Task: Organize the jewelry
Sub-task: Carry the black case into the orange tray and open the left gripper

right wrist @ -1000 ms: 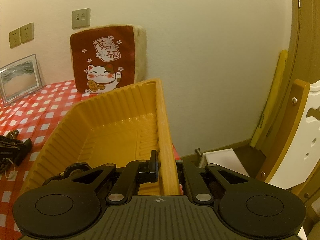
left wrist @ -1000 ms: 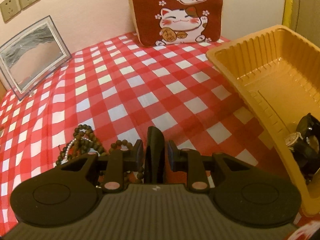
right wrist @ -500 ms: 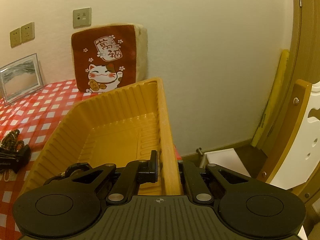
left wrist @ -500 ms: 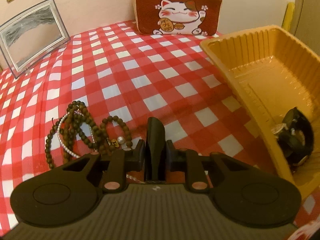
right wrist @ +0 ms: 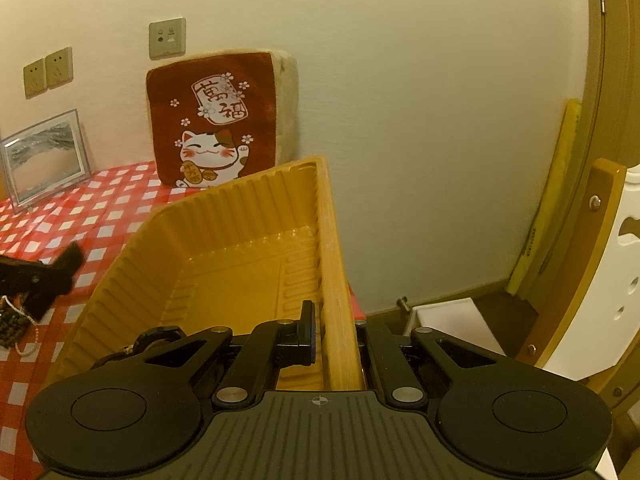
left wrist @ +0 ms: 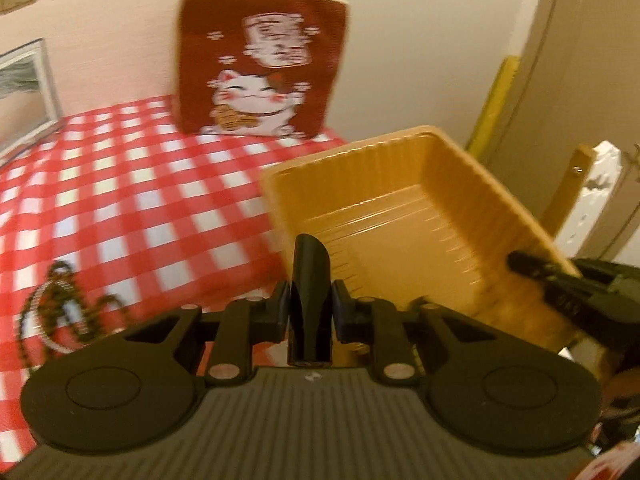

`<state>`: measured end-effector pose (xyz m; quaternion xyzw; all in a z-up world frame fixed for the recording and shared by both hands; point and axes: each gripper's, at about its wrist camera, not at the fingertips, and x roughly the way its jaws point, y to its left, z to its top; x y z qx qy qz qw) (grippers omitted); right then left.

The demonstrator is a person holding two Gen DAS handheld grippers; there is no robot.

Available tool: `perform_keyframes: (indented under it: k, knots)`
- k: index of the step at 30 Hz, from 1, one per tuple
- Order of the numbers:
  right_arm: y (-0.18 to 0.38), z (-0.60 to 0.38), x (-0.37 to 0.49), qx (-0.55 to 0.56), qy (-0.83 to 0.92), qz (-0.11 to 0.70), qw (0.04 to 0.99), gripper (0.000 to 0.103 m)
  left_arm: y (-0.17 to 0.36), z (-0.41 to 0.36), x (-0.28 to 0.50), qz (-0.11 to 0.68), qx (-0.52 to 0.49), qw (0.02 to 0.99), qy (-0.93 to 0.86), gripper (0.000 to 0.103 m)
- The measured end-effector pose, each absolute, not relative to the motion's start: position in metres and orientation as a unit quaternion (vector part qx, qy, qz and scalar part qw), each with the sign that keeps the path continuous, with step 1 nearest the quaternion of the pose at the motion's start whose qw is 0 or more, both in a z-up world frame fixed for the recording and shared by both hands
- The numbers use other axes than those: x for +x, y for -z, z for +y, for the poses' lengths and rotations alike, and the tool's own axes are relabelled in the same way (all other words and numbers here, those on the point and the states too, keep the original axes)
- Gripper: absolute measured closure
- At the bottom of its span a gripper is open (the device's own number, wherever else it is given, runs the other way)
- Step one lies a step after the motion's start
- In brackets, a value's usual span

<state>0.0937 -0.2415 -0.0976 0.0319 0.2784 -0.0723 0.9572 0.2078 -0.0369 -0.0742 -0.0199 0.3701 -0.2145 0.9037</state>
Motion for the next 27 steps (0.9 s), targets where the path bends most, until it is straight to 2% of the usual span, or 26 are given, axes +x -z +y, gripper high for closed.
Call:
perform_keyframes:
  k: [15, 27]
  knots:
    - [0.096, -0.243, 0.092, 0.037, 0.071, 0.279, 0.957, 0.098, 0.104, -0.076, 0.228, 0.422, -0.006, 0.877, 0.23, 0.084]
    - [0.097, -0.243, 0.093, 0.039, 0.071, 0.281, 0.956, 0.098, 0.072, -0.038, 0.2, 0.389, -0.065, 0.899, 0.192, 0.082]
